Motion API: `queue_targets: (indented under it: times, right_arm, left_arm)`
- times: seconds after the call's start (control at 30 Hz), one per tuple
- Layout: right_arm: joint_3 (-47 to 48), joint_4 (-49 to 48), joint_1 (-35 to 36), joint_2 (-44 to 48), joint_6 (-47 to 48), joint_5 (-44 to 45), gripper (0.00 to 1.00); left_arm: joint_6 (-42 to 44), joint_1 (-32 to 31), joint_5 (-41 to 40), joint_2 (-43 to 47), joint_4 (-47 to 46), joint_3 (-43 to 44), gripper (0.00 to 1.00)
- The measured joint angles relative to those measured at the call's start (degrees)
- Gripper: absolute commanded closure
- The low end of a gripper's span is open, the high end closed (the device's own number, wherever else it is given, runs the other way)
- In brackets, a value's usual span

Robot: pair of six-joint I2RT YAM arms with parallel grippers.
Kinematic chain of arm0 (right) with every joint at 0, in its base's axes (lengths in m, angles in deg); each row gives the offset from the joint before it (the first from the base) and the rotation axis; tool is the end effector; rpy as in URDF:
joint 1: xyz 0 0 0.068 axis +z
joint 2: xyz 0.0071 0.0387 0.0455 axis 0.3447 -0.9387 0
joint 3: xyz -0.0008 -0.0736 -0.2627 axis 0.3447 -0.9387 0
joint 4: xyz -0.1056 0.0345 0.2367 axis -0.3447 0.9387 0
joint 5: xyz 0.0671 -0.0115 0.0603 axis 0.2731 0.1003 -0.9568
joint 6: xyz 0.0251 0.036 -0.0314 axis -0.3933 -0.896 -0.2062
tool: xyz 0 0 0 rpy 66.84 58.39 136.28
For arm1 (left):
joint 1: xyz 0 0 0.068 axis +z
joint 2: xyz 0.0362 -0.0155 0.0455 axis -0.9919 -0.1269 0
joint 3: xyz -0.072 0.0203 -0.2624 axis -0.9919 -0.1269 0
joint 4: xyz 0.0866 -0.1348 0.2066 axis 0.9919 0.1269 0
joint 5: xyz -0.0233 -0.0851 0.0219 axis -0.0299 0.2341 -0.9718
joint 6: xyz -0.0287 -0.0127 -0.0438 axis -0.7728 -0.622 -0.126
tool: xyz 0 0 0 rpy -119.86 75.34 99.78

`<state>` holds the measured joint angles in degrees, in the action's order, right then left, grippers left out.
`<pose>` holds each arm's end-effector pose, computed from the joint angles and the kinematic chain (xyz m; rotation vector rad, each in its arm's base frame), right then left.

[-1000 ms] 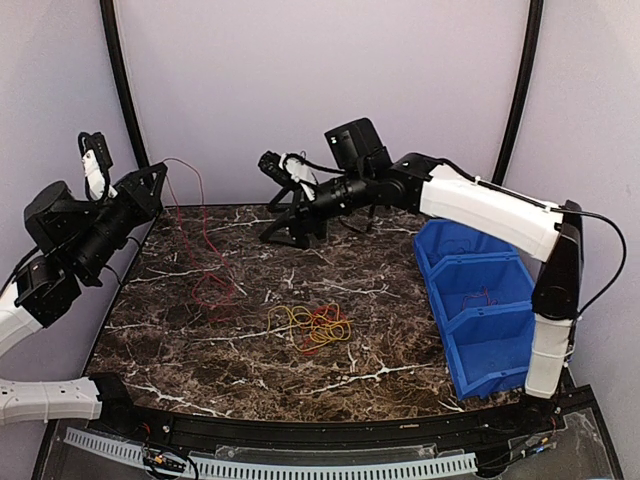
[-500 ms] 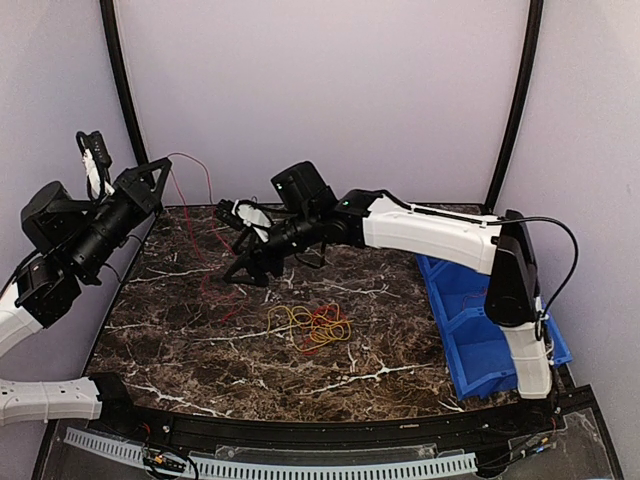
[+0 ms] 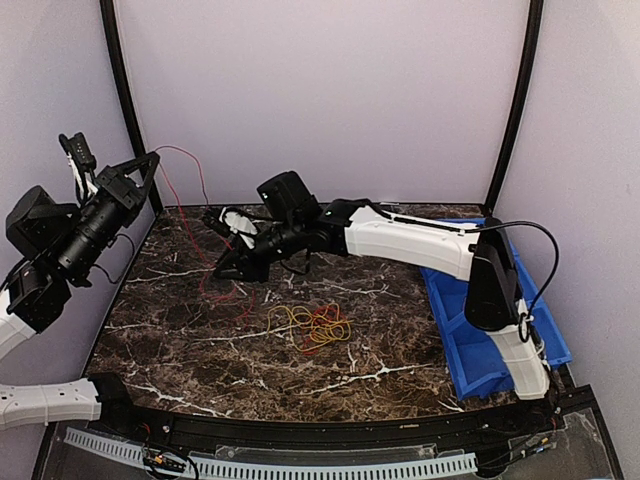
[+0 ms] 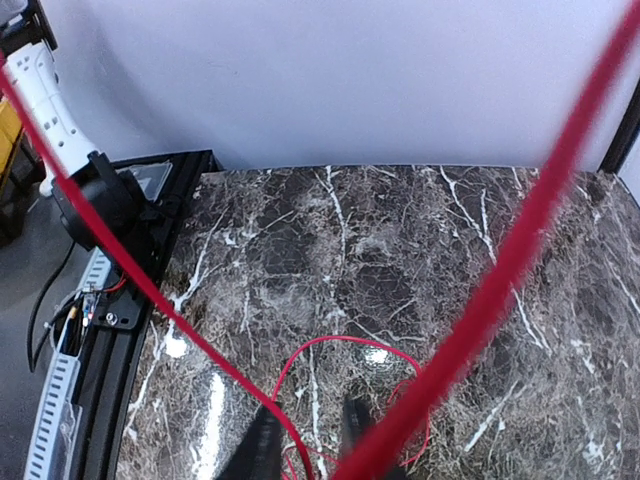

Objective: Untangle the cables

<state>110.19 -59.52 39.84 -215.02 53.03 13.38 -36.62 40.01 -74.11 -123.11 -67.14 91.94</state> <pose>0.2515 0.4727 0.2877 -1.5397 1.5263 1.0737 0.1148 -0.0922 0.4244 -0.2126 1.2482 -1.0571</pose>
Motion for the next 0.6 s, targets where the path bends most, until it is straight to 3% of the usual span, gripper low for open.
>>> queue_targets:
  times: [0.07, 0.2, 0.27, 0.3, 0.37, 0.5, 0.6]
  right_arm:
    - [-0.74, -0.26, 0.07, 0.07, -0.37, -0.55, 1.0]
    - [-4.46, -0.74, 0.0, 1.42, 0.55, -0.63, 1.0]
    - [-6.64, -0.66, -0.46, 2.99, 1.03, -0.46, 1.0]
    - [-7.37, -0.44, -0.68, 3.91, 1.36, -0.42, 1.0]
    - [-7.91, -0.11, -1.7, 6.01, 1.6, -0.44, 1.0]
    - [-7.74, -0.44, -6.38, 11.5, 1.77, -0.24, 1.0]
    - [-6.62, -0.83, -10.86, 15.08, 1.88, 0.15, 1.0]
  left_arm:
    - [0.04, 0.0, -0.68, 0.72, 0.02, -0.09, 1.0]
    - [0.11, 0.0, -2.38, 2.43, 0.33, -1.33, 0.97]
    - [0.15, 0.0, -3.41, 3.32, 0.79, -2.45, 0.79]
    - [0.39, 0.0, -4.07, 3.82, 1.18, -2.99, 0.65]
    - [0.57, 0.0, -5.35, 4.96, 1.97, -4.17, 0.52]
    - [1.53, 0.0, -8.35, 7.41, 3.23, -6.43, 0.39]
    - [2.54, 0.0, -11.02, 8.22, 4.42, -6.95, 0.36]
